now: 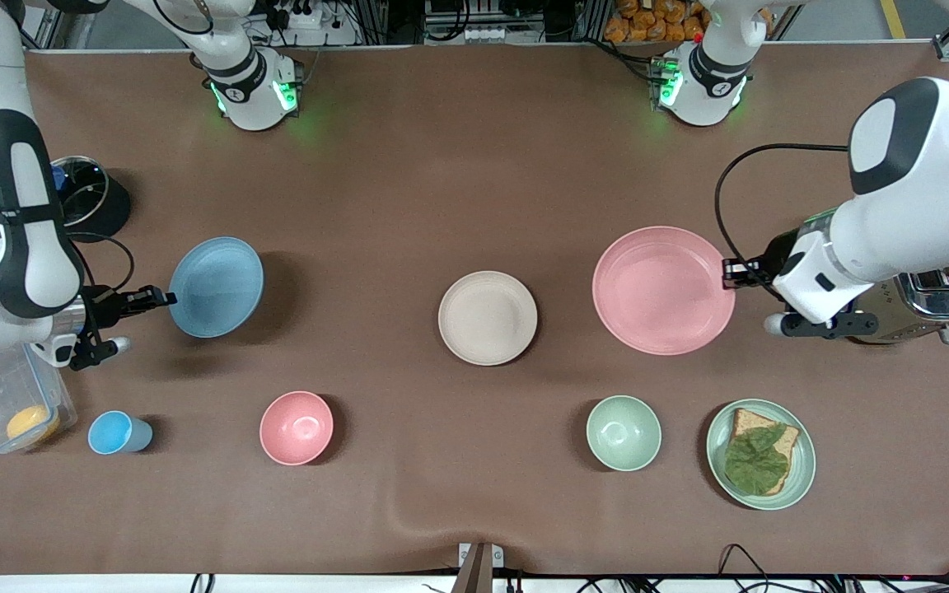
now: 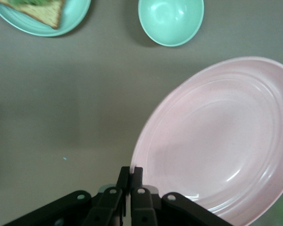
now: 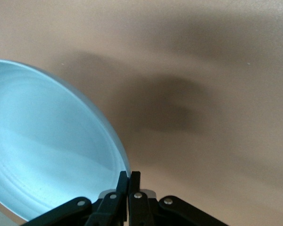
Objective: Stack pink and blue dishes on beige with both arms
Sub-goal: 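Carry the pink plate with the left gripper onto the beige plate, then release the pink plate with the left gripper while the right gripper lifts blue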
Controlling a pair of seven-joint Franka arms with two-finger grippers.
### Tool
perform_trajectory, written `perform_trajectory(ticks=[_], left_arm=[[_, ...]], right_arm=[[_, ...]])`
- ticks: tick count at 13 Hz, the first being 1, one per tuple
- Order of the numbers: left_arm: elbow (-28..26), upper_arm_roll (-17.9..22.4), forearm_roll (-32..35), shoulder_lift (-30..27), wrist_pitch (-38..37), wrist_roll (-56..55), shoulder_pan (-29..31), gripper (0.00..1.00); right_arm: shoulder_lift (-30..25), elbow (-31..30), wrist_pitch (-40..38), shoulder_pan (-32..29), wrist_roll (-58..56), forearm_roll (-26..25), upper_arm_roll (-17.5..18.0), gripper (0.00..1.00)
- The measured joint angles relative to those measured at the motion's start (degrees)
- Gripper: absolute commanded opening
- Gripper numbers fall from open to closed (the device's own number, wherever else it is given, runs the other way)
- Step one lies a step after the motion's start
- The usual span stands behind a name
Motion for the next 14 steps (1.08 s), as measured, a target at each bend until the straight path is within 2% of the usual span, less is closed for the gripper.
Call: perform_trajectory(ticks=[4,10,14], left_arm=[[-0.7,-0.1,-1.3,6.2,8.0,-4.5,-5.6,0.00],[-6.1,-0.2,-1.4,18.9,25.8,-10.2,-15.0,0.00],[-6.1,-0.2,-1.4,23.1,30.7,-10.8,-17.3,0.00]], right_arm=[[0.4,0.5,0.0,0.2,0.0,-0.1,0.0,0.00],[0.8,1.0,-0.1,0.4,0.0,-0.6,0.0,0.00],[0.9,2.9,-2.6,1.5,0.1,-1.1,0.0,0.00]])
